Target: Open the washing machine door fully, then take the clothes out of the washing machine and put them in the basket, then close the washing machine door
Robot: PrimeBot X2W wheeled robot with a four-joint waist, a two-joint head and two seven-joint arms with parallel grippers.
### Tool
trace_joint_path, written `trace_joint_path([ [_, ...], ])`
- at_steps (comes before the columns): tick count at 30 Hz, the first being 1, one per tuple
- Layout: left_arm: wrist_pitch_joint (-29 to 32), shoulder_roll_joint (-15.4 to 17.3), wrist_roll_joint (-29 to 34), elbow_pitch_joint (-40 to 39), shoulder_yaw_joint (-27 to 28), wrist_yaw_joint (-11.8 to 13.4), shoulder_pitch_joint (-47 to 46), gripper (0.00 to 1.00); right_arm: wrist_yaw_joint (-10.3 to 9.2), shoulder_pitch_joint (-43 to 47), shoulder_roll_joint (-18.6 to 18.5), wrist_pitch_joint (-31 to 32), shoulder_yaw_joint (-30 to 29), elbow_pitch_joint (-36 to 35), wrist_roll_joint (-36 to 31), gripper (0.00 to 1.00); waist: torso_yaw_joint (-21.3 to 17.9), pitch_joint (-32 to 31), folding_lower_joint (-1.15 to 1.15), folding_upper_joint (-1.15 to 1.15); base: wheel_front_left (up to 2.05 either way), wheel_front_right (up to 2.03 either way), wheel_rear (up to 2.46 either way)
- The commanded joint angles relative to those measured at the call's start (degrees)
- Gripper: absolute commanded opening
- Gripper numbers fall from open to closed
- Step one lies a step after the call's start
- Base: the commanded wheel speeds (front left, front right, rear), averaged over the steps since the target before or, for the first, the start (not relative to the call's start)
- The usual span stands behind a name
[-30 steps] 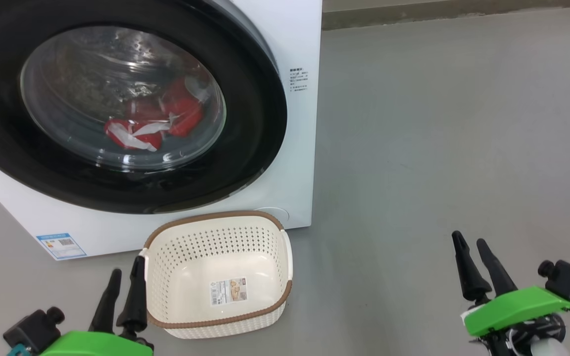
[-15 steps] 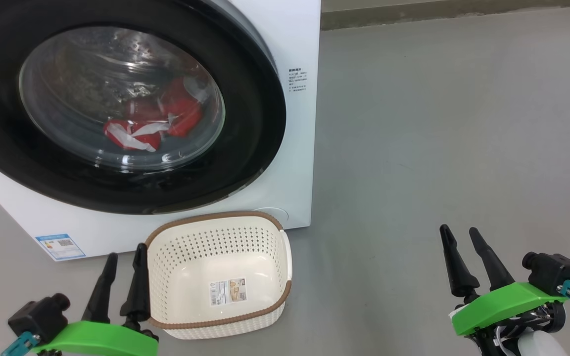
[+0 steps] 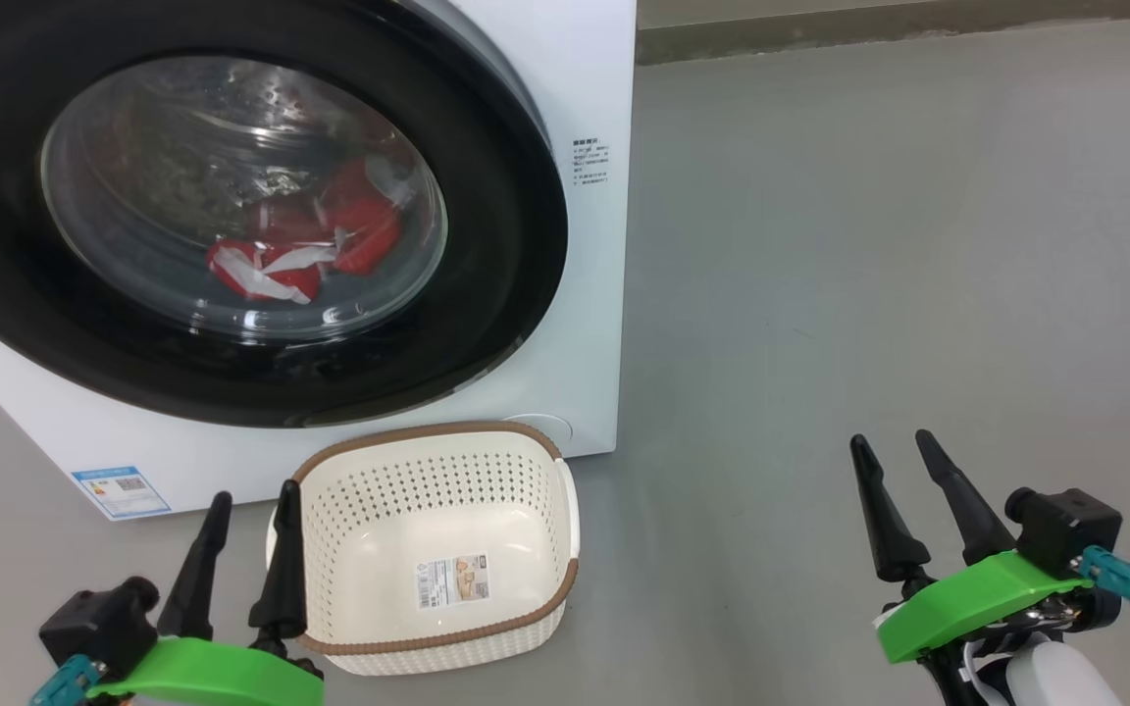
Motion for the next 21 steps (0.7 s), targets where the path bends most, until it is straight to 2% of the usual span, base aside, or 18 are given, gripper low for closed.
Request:
trace_joint_path([
  [1,-1.1,0.7,2.1,-1.4,1.3,0.3,-3.3,1.0,-0.04,-2.5,-0.3,-0.8,1.1,-1.5,-2.2,1.0,0.0,0.0,0.0,0.0,0.0,0.0,0.0],
  [21,-4.3,0.8,15.5,-0.7,1.8,0.5,-5.0,1.0,-0.05,-3.8,-0.4,-4.2,1.9,-1.6,-16.1,1.0,0.0,0.4,0.0,0.0,0.0,0.0,0.0],
])
